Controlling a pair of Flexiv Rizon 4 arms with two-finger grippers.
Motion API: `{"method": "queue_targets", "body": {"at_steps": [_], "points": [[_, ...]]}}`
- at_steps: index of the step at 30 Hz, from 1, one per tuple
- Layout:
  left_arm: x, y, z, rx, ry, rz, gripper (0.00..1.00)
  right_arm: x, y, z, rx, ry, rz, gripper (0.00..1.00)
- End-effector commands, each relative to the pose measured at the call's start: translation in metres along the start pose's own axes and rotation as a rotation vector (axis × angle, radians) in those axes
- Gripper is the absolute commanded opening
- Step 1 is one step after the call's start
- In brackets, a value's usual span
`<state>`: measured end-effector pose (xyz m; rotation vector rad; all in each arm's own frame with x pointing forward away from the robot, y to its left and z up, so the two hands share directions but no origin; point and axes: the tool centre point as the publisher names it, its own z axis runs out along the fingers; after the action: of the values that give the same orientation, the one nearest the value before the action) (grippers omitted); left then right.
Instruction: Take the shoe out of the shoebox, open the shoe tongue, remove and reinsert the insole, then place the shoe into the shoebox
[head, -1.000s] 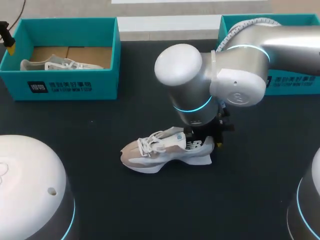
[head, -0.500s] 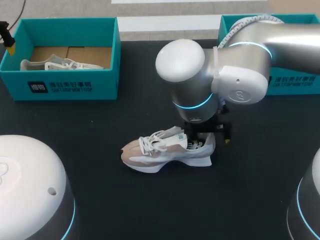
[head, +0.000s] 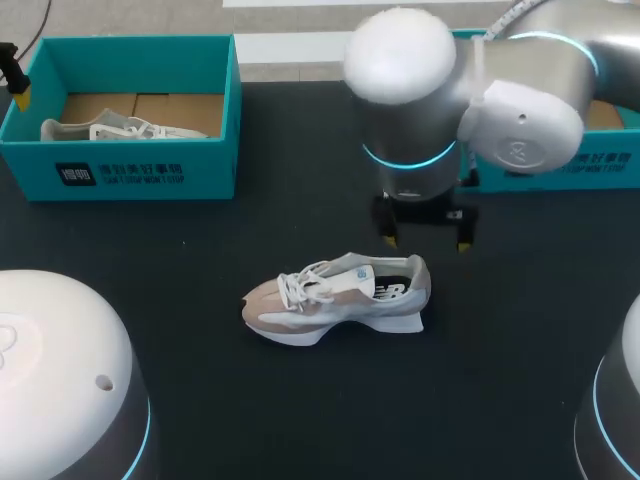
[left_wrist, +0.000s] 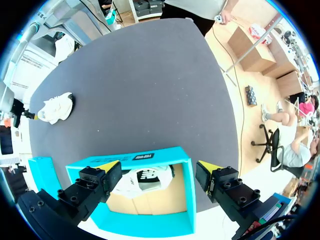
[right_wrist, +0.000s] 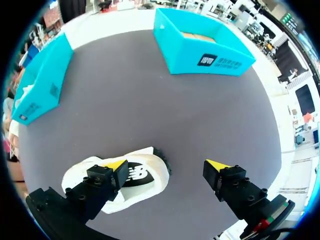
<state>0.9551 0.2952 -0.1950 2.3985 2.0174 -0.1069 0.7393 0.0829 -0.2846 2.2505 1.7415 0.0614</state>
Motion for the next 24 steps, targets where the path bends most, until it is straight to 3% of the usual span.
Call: {"method": "queue_targets", "body": {"at_steps": [1, 5, 10, 11, 24], "points": [[-0.001, -0.002, 0.000, -0.003, 0.003, 0.000, 1.00, -0.008, -0.005, -0.037, -0.134, 0.176, -0.383, 1.00], [-0.001, -0.002, 0.000, -0.003, 0.003, 0.000, 1.00, -0.001, 0.000, -0.060, -0.182, 0.302, -0.579, 1.00], [-0.001, -0.002, 0.000, -0.003, 0.003, 0.000, 1.00, 0.002, -0.001, -0.065, -0.122, 0.248, -0.724, 1.00], [-0.001, -0.002, 0.000, -0.003, 0.003, 0.000, 1.00, 0.001, -0.003, -0.065, -0.112, 0.213, -0.734, 1.00], [-0.001, -0.002, 0.000, -0.003, 0.003, 0.000, 1.00, 0.001, -0.003, -0.065, -0.112, 0.213, -0.734, 1.00]]}}
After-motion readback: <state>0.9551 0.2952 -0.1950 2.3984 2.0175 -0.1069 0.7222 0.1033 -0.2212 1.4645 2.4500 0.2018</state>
